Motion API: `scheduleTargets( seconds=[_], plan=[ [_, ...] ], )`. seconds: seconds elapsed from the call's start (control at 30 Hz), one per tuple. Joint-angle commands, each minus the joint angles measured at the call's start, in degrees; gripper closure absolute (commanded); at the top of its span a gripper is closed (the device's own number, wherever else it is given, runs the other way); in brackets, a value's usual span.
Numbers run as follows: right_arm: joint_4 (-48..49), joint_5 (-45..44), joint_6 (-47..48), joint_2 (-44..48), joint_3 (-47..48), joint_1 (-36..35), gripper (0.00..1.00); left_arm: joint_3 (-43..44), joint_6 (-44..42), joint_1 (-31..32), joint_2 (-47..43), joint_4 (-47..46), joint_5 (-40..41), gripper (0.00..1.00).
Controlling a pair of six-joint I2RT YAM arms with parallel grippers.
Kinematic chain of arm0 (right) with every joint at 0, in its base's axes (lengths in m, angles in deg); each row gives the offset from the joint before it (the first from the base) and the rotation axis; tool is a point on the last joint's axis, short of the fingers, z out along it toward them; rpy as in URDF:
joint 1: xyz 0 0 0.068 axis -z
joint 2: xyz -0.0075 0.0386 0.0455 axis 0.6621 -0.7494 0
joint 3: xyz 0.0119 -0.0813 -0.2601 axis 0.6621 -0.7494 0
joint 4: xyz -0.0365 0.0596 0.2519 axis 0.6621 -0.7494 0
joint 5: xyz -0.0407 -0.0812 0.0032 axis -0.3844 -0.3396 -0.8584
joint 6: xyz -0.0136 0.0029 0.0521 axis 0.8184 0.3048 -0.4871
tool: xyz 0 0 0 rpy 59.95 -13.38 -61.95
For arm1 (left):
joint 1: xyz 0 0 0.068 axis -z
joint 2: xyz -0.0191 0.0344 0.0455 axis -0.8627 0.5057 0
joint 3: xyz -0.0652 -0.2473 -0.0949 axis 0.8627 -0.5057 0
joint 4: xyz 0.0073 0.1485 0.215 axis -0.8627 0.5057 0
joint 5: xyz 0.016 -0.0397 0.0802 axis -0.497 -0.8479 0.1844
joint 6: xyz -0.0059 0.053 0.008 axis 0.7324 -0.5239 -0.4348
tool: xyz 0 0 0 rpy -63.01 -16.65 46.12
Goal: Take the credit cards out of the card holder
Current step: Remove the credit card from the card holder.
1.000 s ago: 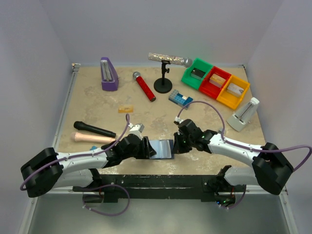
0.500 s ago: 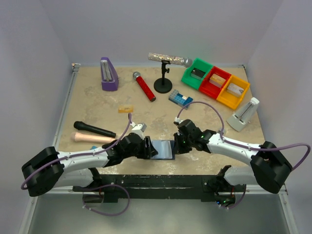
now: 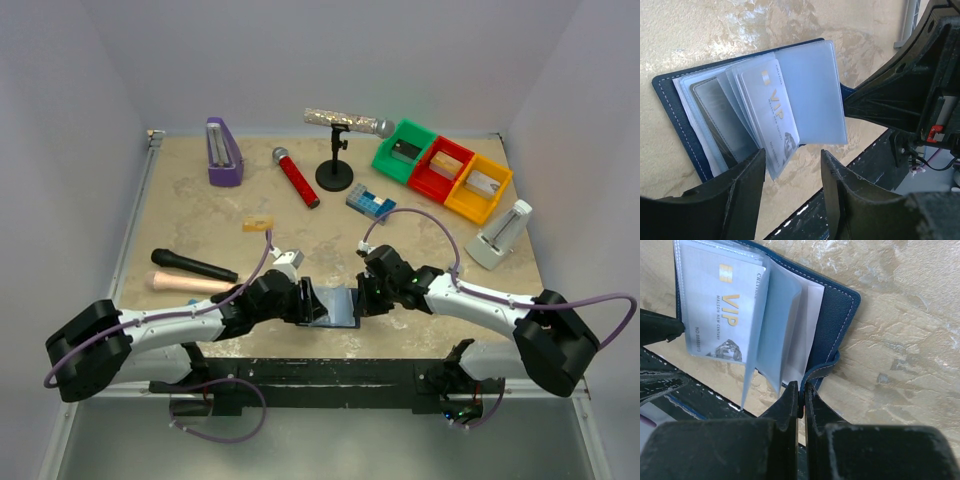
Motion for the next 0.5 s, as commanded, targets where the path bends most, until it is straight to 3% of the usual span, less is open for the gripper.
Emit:
scheduleTargets(
  seconds=[0.0,0.47],
  plan=[
    [0.35,0.67,0.33,0.92,0.95,-0.21,1.00,-0.08,0.21,0.18,-2.70,0.07,2.60,0.48],
    [-2.72,-2.75,0.77,1.54,1.21,-0.21,1.00,-0.35,1.79,-0.52,-6.83,13.69,12.36,0.49]
  ],
)
